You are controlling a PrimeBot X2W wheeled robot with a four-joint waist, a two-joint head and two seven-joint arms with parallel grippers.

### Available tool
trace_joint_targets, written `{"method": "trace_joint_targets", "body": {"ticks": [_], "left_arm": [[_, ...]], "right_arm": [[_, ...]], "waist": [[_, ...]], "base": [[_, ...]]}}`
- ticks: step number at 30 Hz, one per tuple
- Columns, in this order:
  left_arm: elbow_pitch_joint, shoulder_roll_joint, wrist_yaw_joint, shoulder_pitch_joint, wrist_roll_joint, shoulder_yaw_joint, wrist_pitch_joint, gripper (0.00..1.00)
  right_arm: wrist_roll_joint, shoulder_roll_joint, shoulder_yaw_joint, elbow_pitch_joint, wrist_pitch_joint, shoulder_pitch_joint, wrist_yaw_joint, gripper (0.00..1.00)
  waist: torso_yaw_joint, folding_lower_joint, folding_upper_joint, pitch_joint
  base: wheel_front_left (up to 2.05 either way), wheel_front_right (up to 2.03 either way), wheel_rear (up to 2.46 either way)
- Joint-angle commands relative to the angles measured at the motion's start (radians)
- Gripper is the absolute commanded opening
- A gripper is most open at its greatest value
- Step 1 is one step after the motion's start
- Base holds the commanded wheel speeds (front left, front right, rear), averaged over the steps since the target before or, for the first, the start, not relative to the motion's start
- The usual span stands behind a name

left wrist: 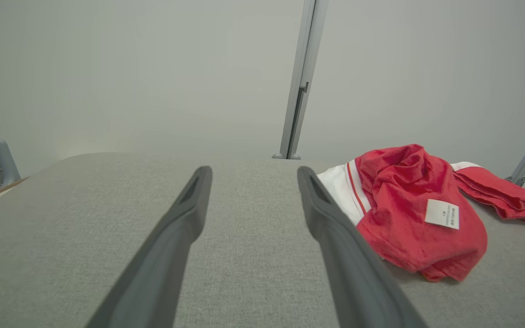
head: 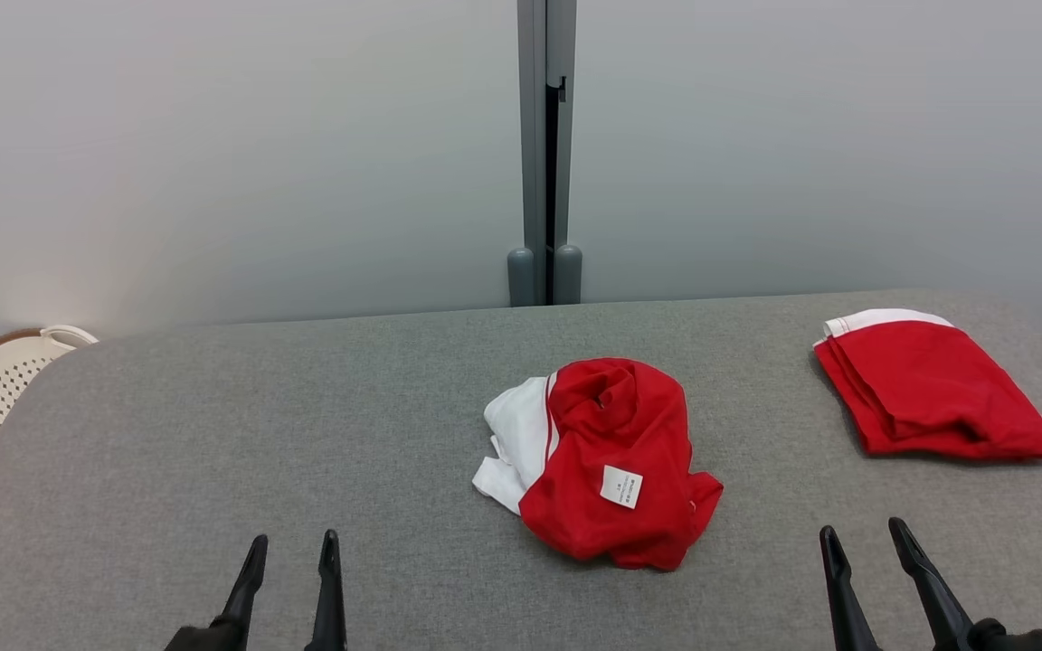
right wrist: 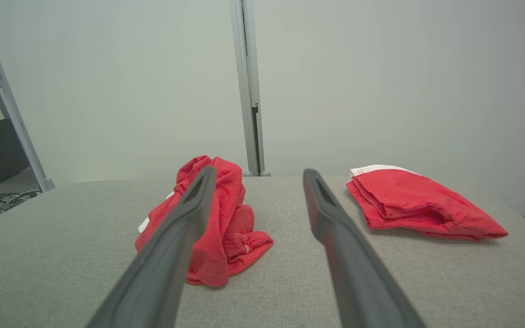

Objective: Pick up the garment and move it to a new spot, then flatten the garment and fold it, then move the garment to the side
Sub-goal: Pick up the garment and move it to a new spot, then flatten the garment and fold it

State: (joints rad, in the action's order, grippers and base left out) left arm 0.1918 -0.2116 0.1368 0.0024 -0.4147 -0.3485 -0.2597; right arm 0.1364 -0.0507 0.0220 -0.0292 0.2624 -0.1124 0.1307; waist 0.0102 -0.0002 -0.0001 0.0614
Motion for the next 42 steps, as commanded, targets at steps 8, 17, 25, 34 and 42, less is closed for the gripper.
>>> {"method": "trace_joint_targets", "body": {"ticks": [8,17,25,34,42], "left_arm": [[-0.138,0.023,-0.018,0.232,0.075,0.085,-0.006,1.0],[-0.13,0.078,-0.074,0.271,0.151,0.128,-0.006,1.0],[-0.118,0.095,-0.101,0.273,0.197,0.159,-0.006,1.0],[-0.107,0.112,-0.128,0.278,0.234,0.183,-0.006,1.0],[-0.124,0.128,-0.154,0.278,0.251,0.199,-0.007,1.0]], "right_arm": [[0.027,0.0,0.004,0.03,0.003,-0.078,0.0,1.0],[0.037,0.0,0.022,0.017,0.003,-0.091,0.0,1.0],[0.039,0.0,0.017,0.016,0.003,-0.089,0.0,1.0],[0.043,0.0,0.014,0.014,0.003,-0.095,0.0,1.0],[0.043,0.0,0.02,0.009,0.003,-0.1,0.0,1.0]], "waist": [[-0.022,0.0002,0.0001,0.035],[-0.035,0.0002,0.0001,0.041],[-0.034,0.0002,0.0001,0.043],[-0.04,0.0002,0.0001,0.048],[-0.046,0.0002,0.0001,0.046]], "base": [[0.0,0.0,0.0],[0.0,0.0,0.0],[0.0,0.0,0.0],[0.0,0.0,0.0],[0.0,0.0,0.0]]}}
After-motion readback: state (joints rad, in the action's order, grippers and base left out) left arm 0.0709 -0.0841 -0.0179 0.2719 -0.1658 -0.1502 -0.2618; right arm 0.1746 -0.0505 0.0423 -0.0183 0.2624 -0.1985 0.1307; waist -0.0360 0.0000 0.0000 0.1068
